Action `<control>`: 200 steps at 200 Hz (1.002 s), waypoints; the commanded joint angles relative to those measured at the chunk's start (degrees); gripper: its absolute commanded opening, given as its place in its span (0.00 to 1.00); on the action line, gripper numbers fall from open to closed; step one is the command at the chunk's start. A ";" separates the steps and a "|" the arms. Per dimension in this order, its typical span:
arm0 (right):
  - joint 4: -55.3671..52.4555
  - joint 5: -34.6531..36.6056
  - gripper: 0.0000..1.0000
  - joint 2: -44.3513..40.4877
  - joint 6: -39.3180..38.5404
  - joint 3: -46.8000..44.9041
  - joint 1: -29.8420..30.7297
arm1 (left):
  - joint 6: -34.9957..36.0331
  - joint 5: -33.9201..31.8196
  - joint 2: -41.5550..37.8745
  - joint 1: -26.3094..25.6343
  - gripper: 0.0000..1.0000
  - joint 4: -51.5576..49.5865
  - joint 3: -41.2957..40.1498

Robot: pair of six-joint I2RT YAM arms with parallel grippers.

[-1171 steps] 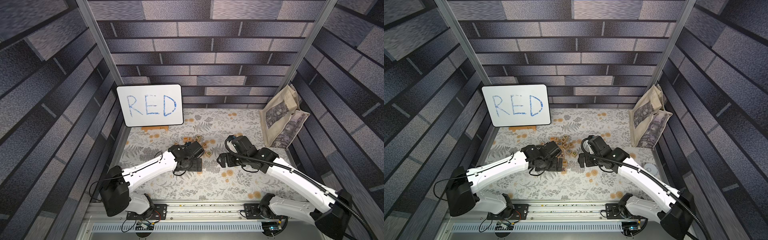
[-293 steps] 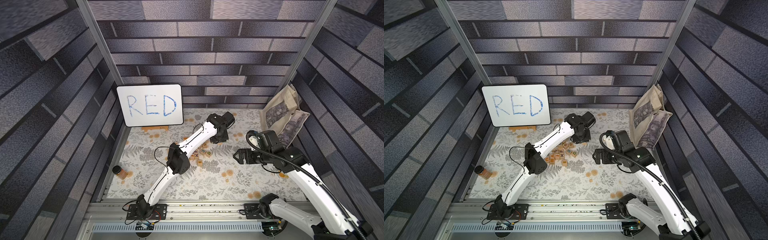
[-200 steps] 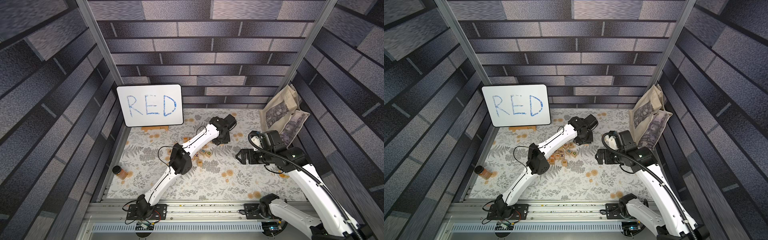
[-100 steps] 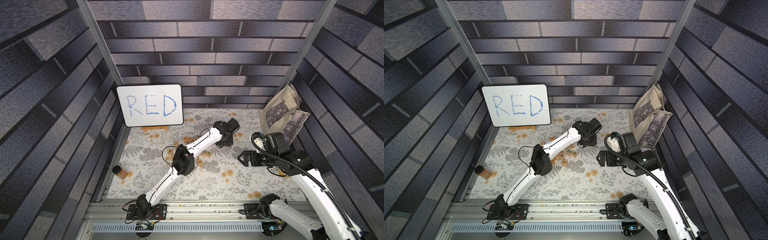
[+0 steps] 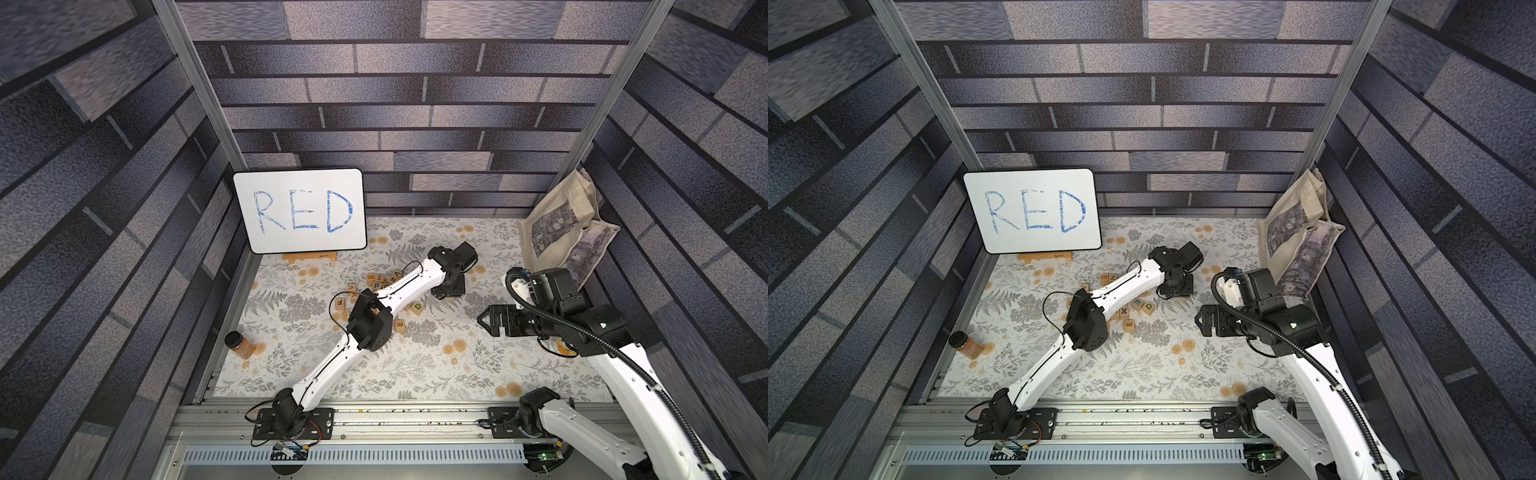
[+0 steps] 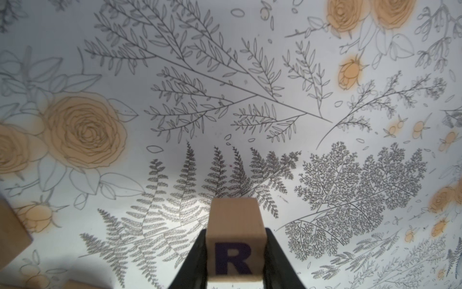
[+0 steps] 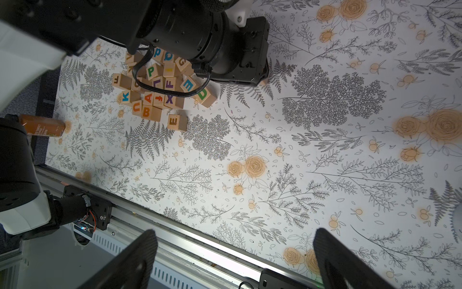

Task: Assemble the uppercase word "red" with letter blocks
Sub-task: Place the letter block at the center of the board.

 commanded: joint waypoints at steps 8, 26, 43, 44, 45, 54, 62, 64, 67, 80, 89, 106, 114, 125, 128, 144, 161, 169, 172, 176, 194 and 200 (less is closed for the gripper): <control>-2.01 -0.28 1.00 -0.45 -0.39 -0.70 -0.43 | -0.38 1.10 0.60 -0.05 0.30 0.06 1.38; -1.90 -0.15 1.00 -0.44 -0.40 -0.66 -0.38 | -0.43 1.47 0.63 0.06 0.32 0.23 1.38; -1.81 -0.21 1.00 -0.47 -0.18 -0.75 -0.43 | -0.42 1.64 0.44 0.07 0.36 0.33 1.43; -1.86 -0.17 1.00 -0.49 -0.20 -0.75 -0.43 | -0.45 1.62 0.44 0.08 0.36 0.33 1.40; -1.83 -0.15 1.00 -0.46 -0.21 -0.75 -0.43 | -0.47 1.62 0.45 0.09 0.37 0.33 1.38; -1.84 -0.07 1.00 -0.53 -0.14 -0.75 -0.38 | -0.48 1.85 0.30 0.05 0.39 0.42 1.38; -1.80 -0.04 1.00 -0.61 -0.13 -0.83 -0.43 | -0.49 1.97 0.19 0.01 0.41 0.42 1.39; -1.81 0.01 1.00 -0.60 -0.13 -0.83 -0.43 | -0.53 2.03 0.14 0.01 0.42 0.42 1.39; -1.81 0.01 1.00 -0.60 -0.13 -0.88 -0.38 | -0.58 2.07 0.10 0.03 0.43 0.46 1.43; -1.72 -0.02 1.00 -0.71 -0.05 -1.09 -0.43 | -0.57 2.18 -0.14 -0.03 0.46 0.60 1.38; -1.72 -0.02 1.00 -0.79 -0.04 -1.17 -0.49 | -0.63 2.17 -0.30 -0.13 0.46 0.68 1.39; -1.55 -0.07 1.00 -0.79 0.13 -1.36 -0.43 | -0.75 2.15 -0.59 -0.11 0.48 0.77 1.44; -1.53 -0.11 1.00 -0.83 0.19 -1.36 -0.44 | -0.76 2.02 -0.86 -0.17 0.52 0.68 1.41; -1.30 -0.16 1.00 -0.79 0.28 -1.37 -0.43 | -0.90 1.90 -1.28 -0.09 0.56 0.53 1.37; -1.24 -0.17 1.00 -0.78 0.26 -1.41 -0.49 | -0.92 1.97 -1.42 -0.14 0.58 0.44 1.37; -0.87 -0.29 1.00 -0.69 0.46 -1.65 -0.43 | -0.99 1.84 -2.39 -0.16 0.66 0.33 1.37; -0.33 -0.56 1.00 -0.69 0.72 -1.89 -0.43 | -0.77 1.26 -3.64 -0.31 0.80 -0.24 1.38; -0.10 -0.73 1.00 -0.64 0.83 -2.04 -0.43 | -0.75 1.02 -4.08 -0.21 0.85 -0.58 1.39; 0.01 -0.82 1.00 -0.54 0.90 -2.01 -0.45 | -0.79 0.89 -4.30 -0.17 0.87 -0.70 1.37; 0.11 -0.83 1.00 -0.57 0.89 -2.00 -0.43 | -0.71 0.79 -4.54 -0.17 0.90 -0.87 1.40; 0.80 -1.23 1.00 -0.21 1.24 -2.07 -0.43 | -0.36 0.44 -5.73 0.00 1.00 -1.59 1.37; 1.10 -1.35 1.00 -0.16 1.34 -2.17 -0.43 | -0.19 0.14 -6.15 0.07 1.00 -1.90 1.37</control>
